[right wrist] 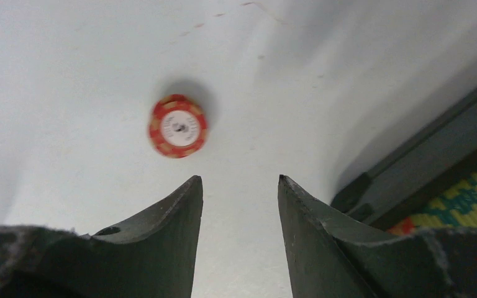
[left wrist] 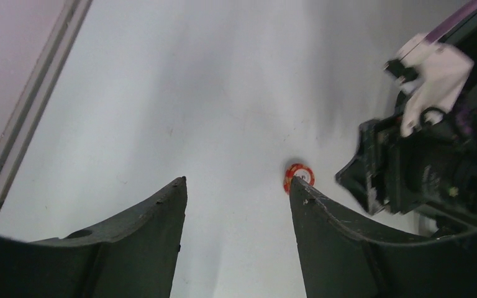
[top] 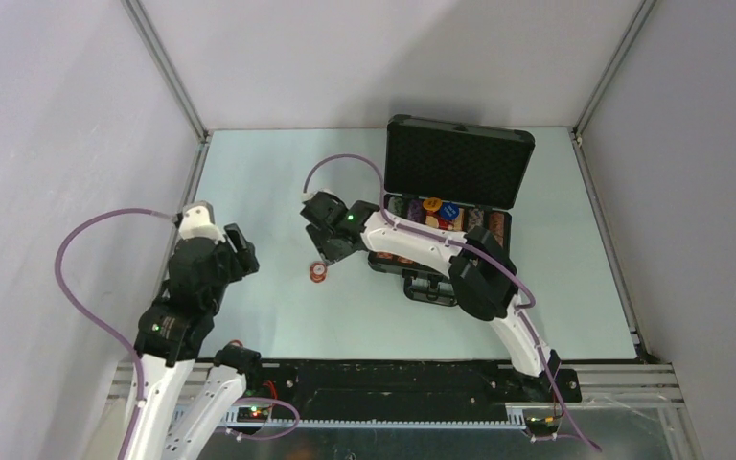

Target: Pack up texas hold em set

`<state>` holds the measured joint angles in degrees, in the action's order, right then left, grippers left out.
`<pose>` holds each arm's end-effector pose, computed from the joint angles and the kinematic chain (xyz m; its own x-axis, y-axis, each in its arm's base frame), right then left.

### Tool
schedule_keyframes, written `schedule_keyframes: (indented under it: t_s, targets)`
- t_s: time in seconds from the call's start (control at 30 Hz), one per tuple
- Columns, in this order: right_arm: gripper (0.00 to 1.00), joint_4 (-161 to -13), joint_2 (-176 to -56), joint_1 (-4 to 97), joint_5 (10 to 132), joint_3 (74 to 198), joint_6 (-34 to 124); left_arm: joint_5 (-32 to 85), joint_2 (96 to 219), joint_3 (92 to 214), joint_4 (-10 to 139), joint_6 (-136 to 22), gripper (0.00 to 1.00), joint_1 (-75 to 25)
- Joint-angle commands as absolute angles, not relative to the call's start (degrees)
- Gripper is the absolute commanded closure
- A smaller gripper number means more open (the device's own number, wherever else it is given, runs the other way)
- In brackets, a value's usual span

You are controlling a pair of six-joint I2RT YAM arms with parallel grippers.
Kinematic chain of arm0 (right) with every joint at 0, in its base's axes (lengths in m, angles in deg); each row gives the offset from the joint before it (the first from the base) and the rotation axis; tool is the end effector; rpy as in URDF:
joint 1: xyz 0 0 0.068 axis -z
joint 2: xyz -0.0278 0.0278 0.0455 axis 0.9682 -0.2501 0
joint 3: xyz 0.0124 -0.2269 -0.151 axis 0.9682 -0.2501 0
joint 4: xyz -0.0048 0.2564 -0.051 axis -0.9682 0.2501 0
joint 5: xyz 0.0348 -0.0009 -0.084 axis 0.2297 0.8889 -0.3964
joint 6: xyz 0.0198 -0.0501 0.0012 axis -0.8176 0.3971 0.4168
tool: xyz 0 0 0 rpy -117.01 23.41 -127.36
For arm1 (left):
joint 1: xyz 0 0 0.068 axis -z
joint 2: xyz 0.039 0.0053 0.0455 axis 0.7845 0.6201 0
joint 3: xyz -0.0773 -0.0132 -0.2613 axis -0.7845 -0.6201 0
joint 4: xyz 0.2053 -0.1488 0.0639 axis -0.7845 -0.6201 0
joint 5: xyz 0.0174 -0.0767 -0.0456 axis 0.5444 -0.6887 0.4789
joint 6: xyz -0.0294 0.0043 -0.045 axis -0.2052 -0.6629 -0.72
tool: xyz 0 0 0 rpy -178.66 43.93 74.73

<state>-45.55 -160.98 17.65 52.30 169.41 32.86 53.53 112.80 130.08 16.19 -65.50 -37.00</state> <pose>0.2625 0.4054 0.2188 -0.6864 -0.4939 -0.5337 -0.5911 0.8064 0.0140 0.1024 -0.0152 0.3324 -0.4125 -0.2355 -0.8800 -0.1898 0.9670 -0.1698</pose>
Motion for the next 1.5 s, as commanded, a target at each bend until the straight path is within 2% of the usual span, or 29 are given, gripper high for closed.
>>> schedule_keyframes:
  t_s: [0.0,0.17,0.37,0.5,0.73,1.17,1.27,1.47]
  targets:
    - [0.47,-49.4,-157.3,14.4,55.5,170.7,33.3,55.1,111.2,138.0,16.7,-63.4,0.33,-36.9]
    - [0.47,-53.1,-159.2,10.8,62.8,175.0,34.2,53.1,112.3,146.6,13.9,-63.5,0.31,-36.9]
    - [0.45,-49.9,-170.0,6.3,72.4,188.8,40.9,51.0,111.4,147.9,13.1,-64.3,0.31,-36.9]
    - [0.44,-51.9,-175.0,3.8,75.2,192.8,44.9,51.3,110.4,148.0,12.1,-64.0,0.31,-36.9]
    - [0.43,-70.5,-173.4,2.4,81.4,181.5,49.5,52.3,109.7,148.2,11.0,-63.2,0.29,-36.9]
    - [0.44,-81.4,-174.4,2.1,90.7,178.1,56.1,53.7,109.8,147.6,11.0,-62.7,0.29,-36.9]
    - [0.45,-83.5,-172.2,2.5,89.7,175.6,55.5,55.4,110.0,147.2,10.9,-62.6,0.28,-36.9]
    - [0.47,-87.3,-159.8,6.5,81.1,162.4,47.3,59.4,111.9,146.1,8.7,-65.2,0.27,-37.0]
